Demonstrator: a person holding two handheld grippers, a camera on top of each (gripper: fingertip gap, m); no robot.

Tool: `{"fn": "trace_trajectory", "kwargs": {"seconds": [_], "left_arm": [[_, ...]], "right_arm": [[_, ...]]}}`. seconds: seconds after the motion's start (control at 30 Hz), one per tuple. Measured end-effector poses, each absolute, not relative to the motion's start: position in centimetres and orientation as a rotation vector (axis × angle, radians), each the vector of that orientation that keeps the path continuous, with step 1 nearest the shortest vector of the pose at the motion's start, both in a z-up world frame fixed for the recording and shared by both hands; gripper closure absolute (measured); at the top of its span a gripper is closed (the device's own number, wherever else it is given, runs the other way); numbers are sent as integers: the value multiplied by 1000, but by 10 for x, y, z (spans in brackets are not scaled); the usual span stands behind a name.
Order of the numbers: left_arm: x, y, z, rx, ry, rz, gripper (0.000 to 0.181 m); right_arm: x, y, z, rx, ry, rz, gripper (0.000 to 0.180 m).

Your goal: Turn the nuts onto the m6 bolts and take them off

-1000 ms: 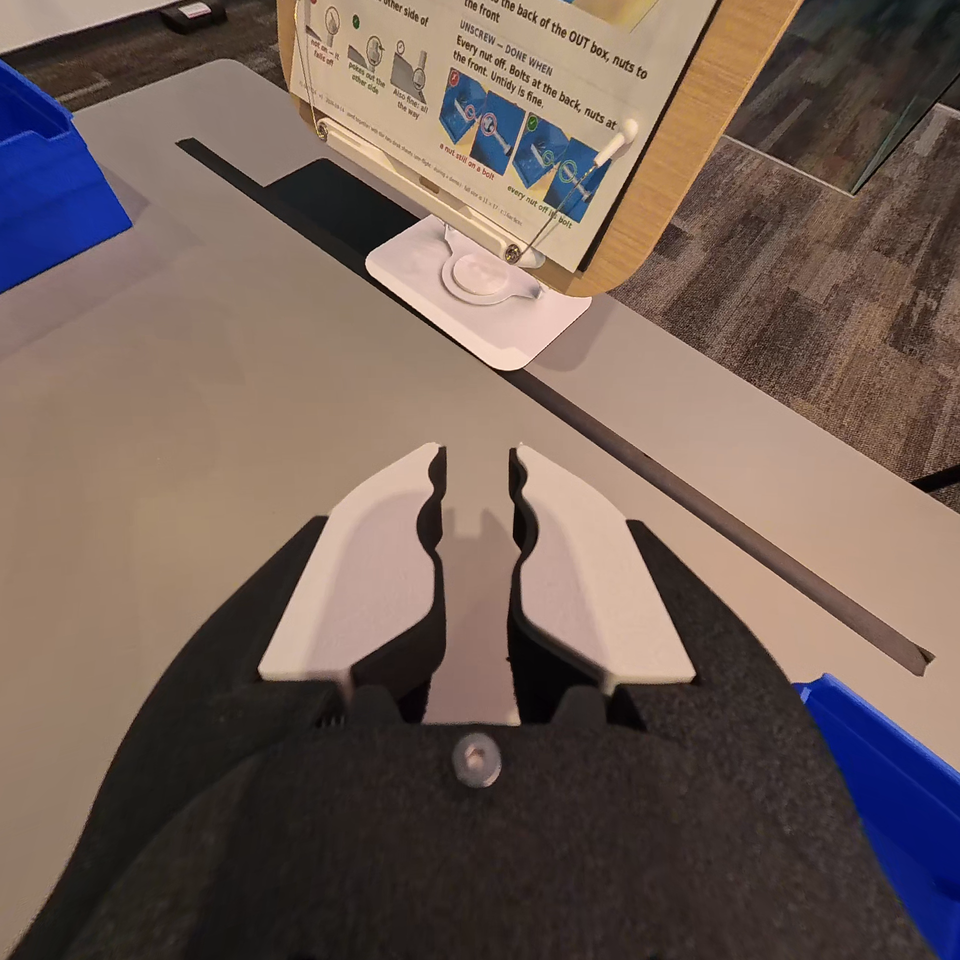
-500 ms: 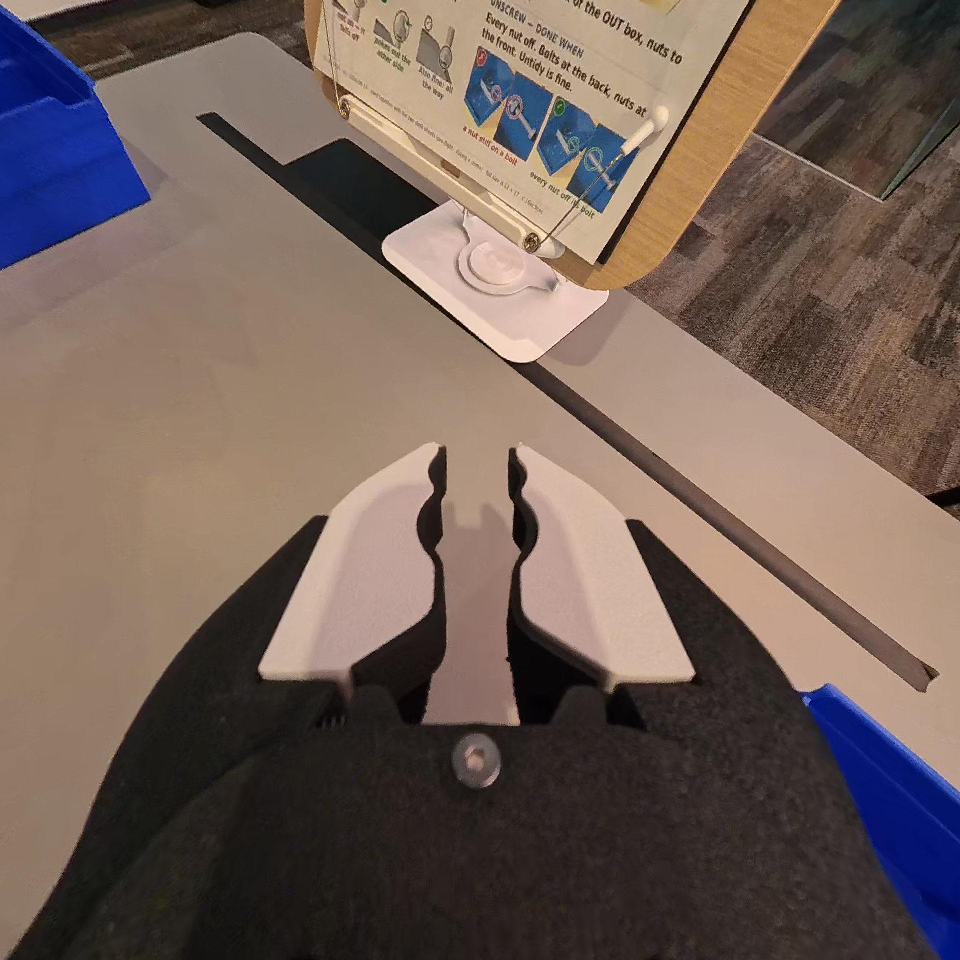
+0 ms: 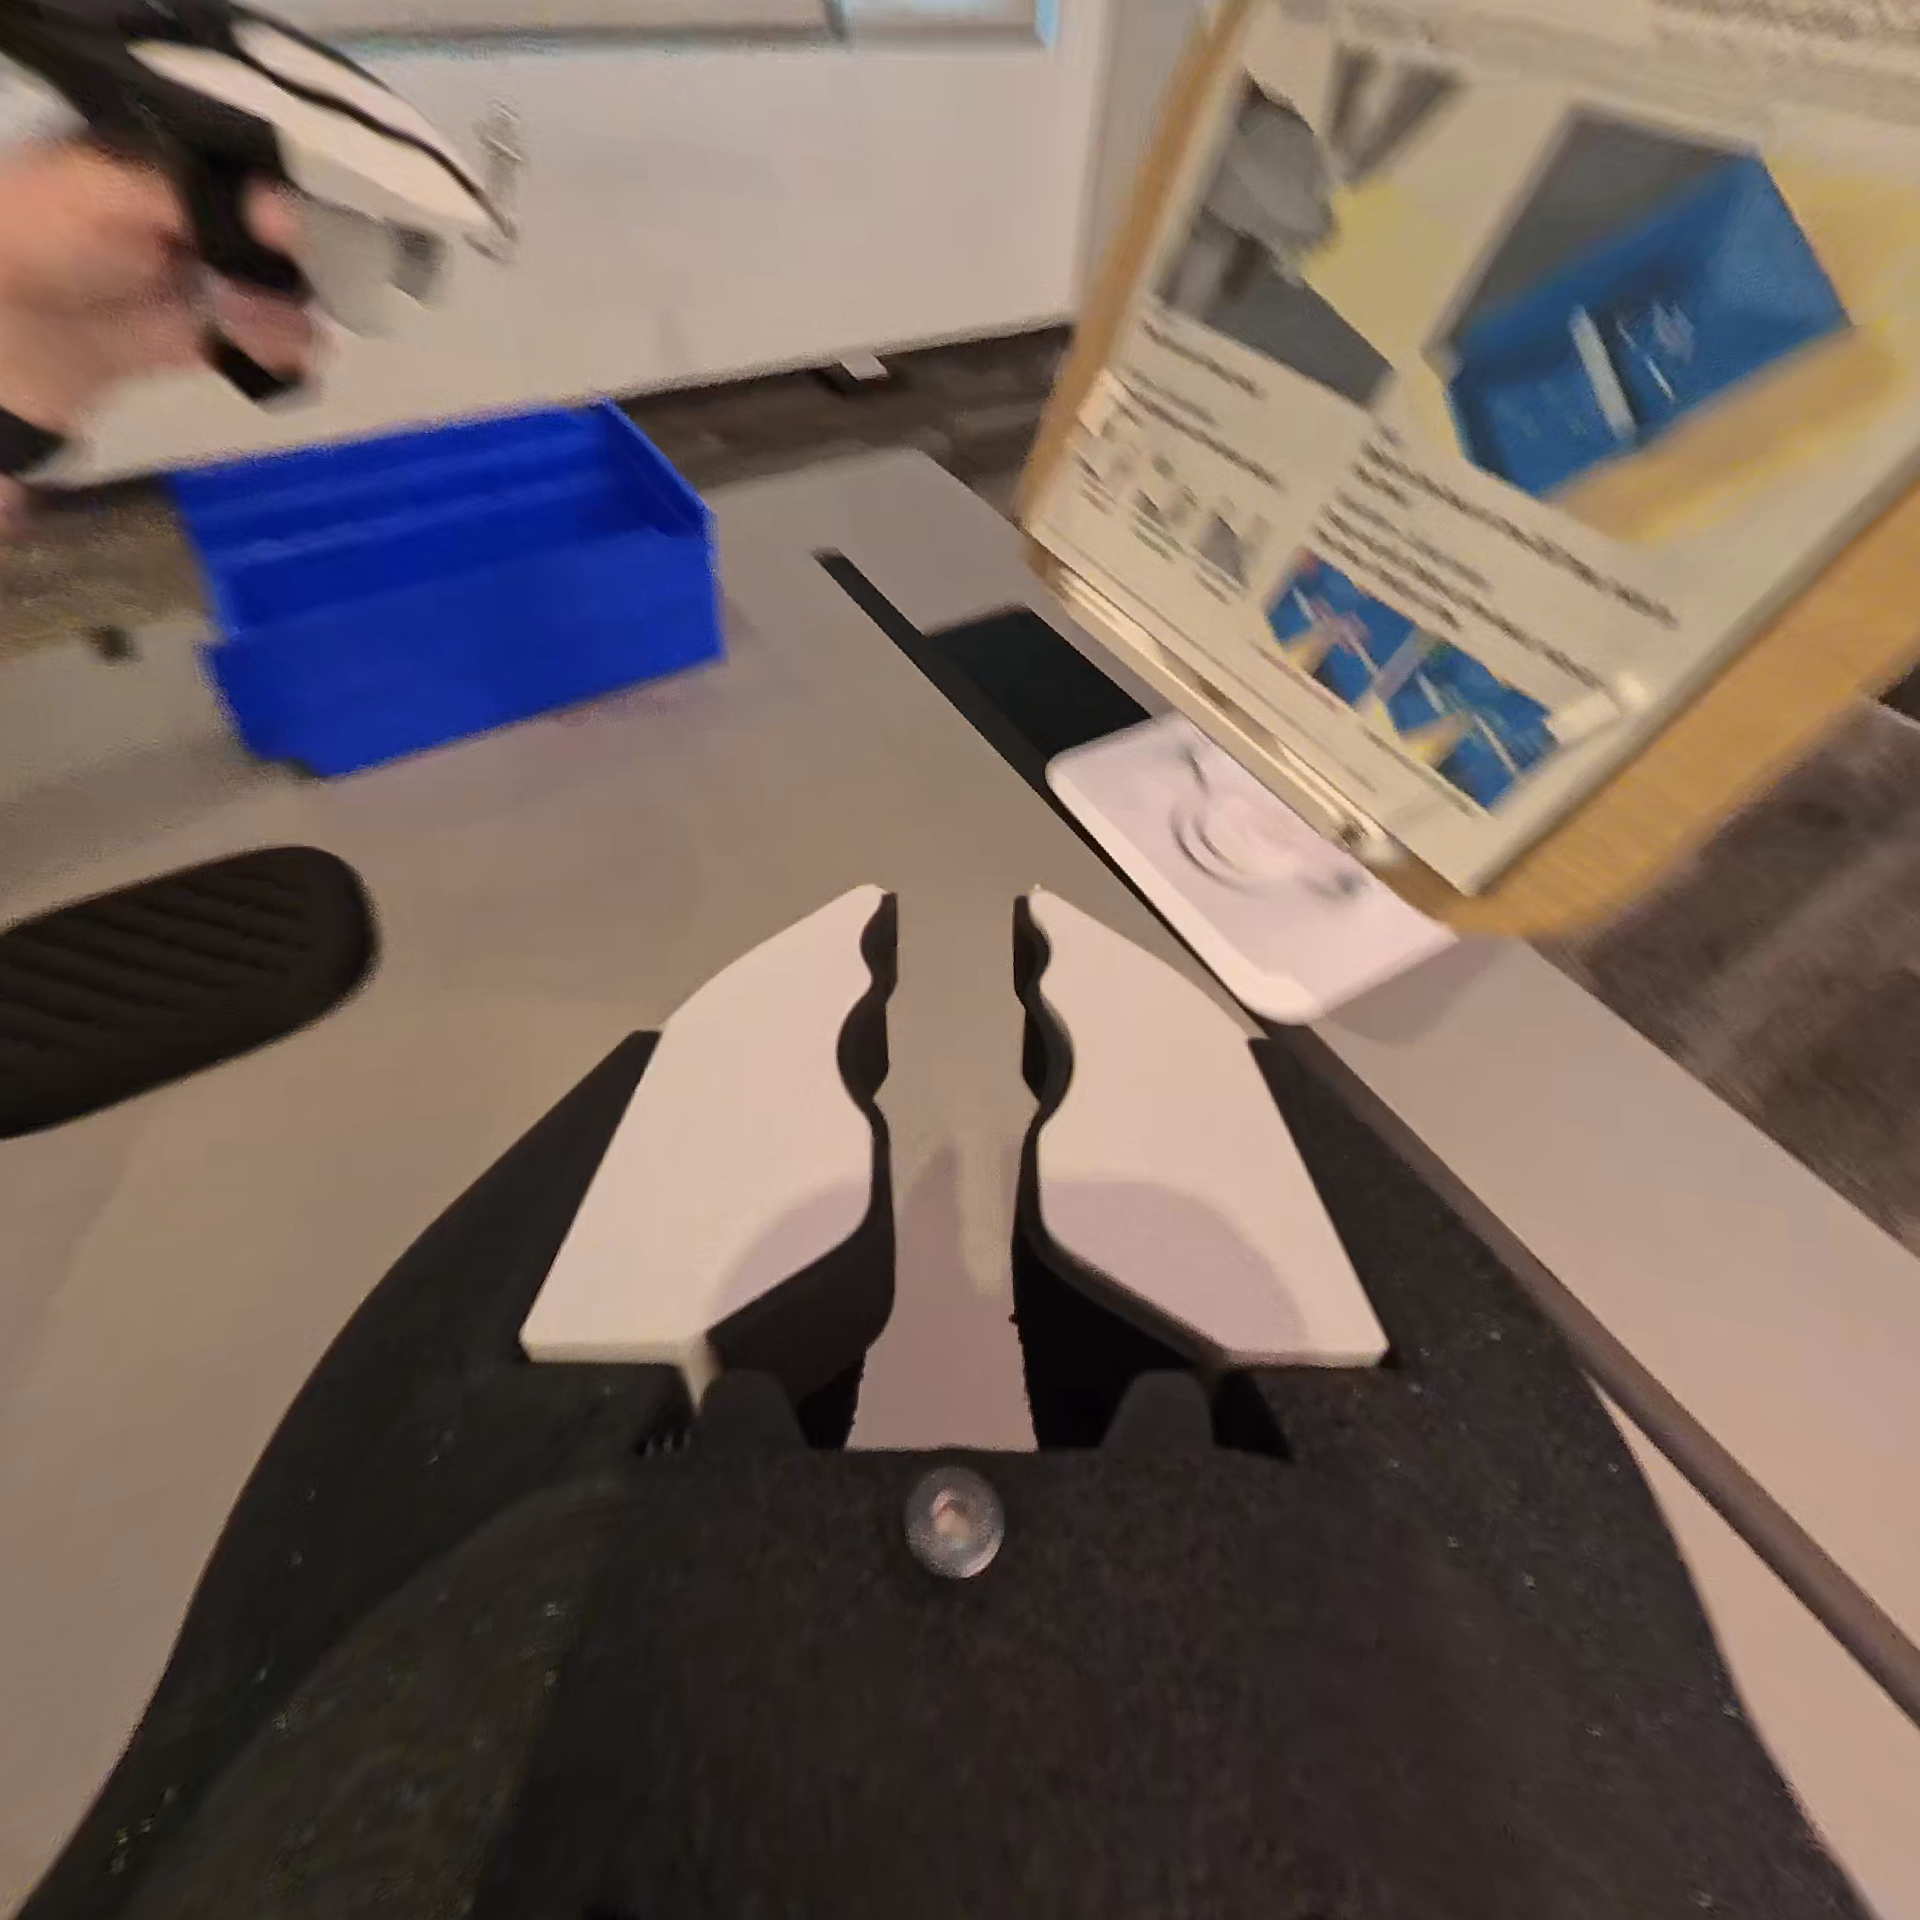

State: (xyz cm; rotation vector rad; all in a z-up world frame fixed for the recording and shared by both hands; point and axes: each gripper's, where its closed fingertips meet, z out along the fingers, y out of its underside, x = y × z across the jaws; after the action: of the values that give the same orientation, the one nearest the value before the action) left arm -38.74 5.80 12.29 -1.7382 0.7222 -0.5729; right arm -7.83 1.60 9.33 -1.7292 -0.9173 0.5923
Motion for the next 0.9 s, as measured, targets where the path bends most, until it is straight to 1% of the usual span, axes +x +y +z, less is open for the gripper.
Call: {"fn": "trace_trajectory", "kwargs": {"seconds": [0.07, 0.17, 0.27, 0.33, 0.47, 0.8, 0.87, 0.9], "left_arm": [[-323, 29, 142, -1585, 788, -711, 176], [-248, -8, 153, -1419, 844, -908, 176], [-198, -30, 155, -1341, 867, -1092, 176], [-177, -41, 155, -1297, 878, -1186, 176], [-162, -48, 148, -1273, 889, -1237, 176], [-165, -58, 141, -1259, 933, -1264, 176], [-163, -58, 138, -1263, 946, -1254, 176], [-162, -59, 137, -1265, 945, -1258, 176]], "right_arm": [[-100, 1, 114, -1607, -941, 707, 159], [-123, -25, 146, -1433, -954, 841, 159], [-134, -47, 170, -1278, -966, 910, 159], [-137, -55, 177, -1242, -965, 965, 159], [-143, -55, 169, -1280, -974, 1082, 156], [-174, -51, 144, -1321, -1045, 1239, 161], [-178, -54, 144, -1305, -1060, 1260, 165], [-179, -56, 144, -1296, -1067, 1269, 173]]}}
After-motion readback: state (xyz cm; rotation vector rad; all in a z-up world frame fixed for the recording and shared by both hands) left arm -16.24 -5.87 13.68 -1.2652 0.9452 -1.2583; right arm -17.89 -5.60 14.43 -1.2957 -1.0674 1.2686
